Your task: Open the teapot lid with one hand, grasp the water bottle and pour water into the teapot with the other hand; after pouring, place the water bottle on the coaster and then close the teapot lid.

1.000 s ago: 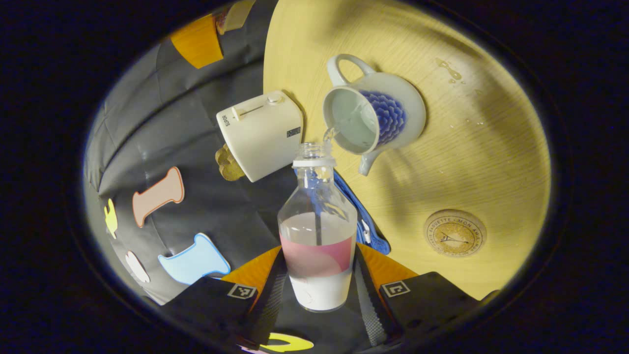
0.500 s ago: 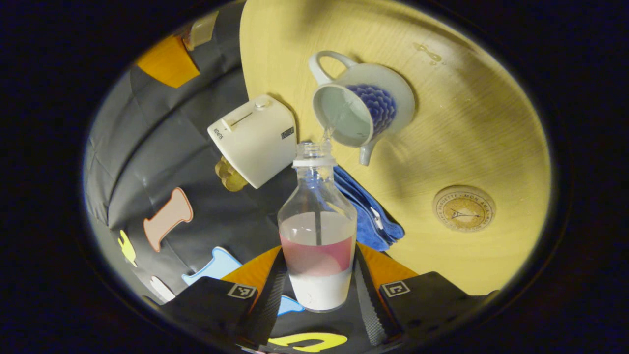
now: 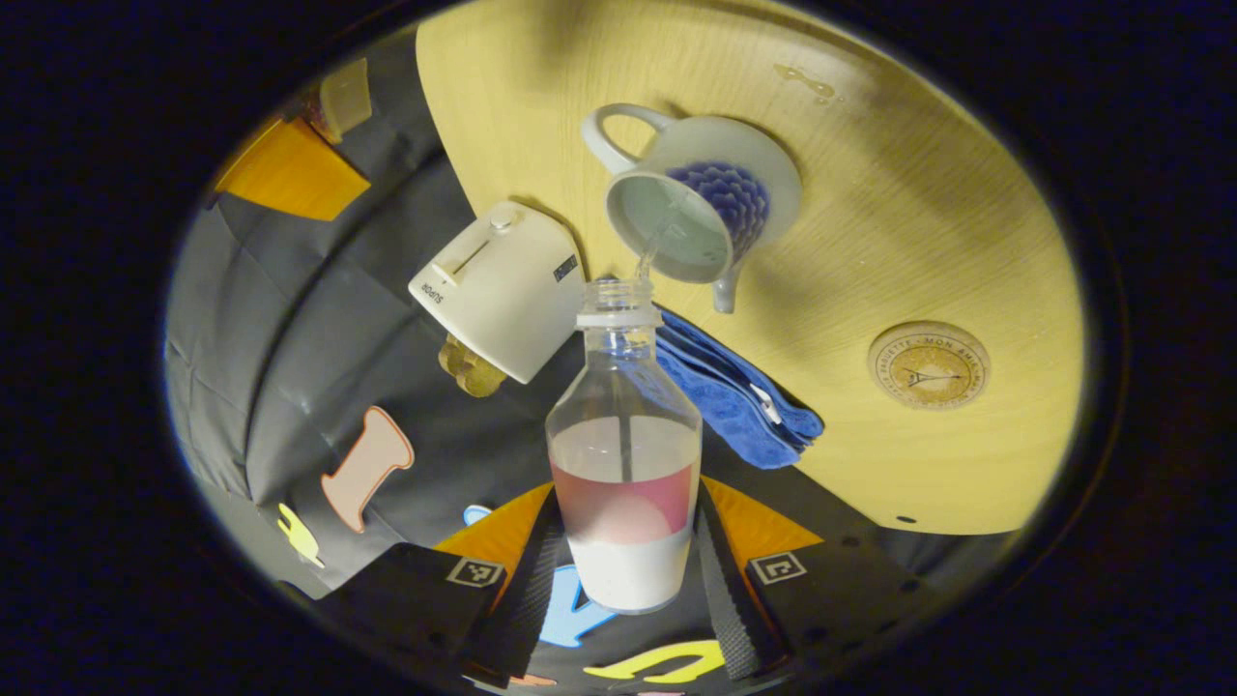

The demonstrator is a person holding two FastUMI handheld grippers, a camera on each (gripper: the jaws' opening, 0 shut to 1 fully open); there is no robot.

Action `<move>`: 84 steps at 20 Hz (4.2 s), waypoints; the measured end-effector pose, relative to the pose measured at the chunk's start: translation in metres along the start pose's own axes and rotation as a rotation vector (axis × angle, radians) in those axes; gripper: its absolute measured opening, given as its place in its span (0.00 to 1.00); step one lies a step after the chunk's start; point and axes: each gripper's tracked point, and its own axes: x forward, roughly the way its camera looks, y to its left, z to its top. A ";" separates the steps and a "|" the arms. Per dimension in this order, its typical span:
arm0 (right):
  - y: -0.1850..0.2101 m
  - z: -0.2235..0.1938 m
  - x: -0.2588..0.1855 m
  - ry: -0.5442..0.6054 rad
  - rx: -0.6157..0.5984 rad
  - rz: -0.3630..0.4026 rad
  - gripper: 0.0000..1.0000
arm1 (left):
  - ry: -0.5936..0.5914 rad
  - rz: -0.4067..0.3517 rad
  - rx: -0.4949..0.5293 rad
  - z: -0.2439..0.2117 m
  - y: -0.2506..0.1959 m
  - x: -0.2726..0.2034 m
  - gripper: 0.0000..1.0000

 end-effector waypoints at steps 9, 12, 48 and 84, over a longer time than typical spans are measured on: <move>-0.001 0.001 0.001 0.002 0.002 -0.005 0.10 | 0.010 0.014 0.049 0.003 0.005 -0.004 0.84; -0.003 0.000 0.000 0.000 0.001 -0.010 0.10 | -0.007 -0.006 -0.022 0.002 -0.006 -0.004 0.80; 0.043 -0.017 0.007 0.021 -0.061 0.054 0.10 | -0.185 0.013 -2.429 -0.030 -0.133 -0.005 0.83; 0.127 -0.012 0.024 -0.067 -0.052 0.271 0.10 | -0.266 0.212 -2.497 -0.041 -0.137 -0.099 1.00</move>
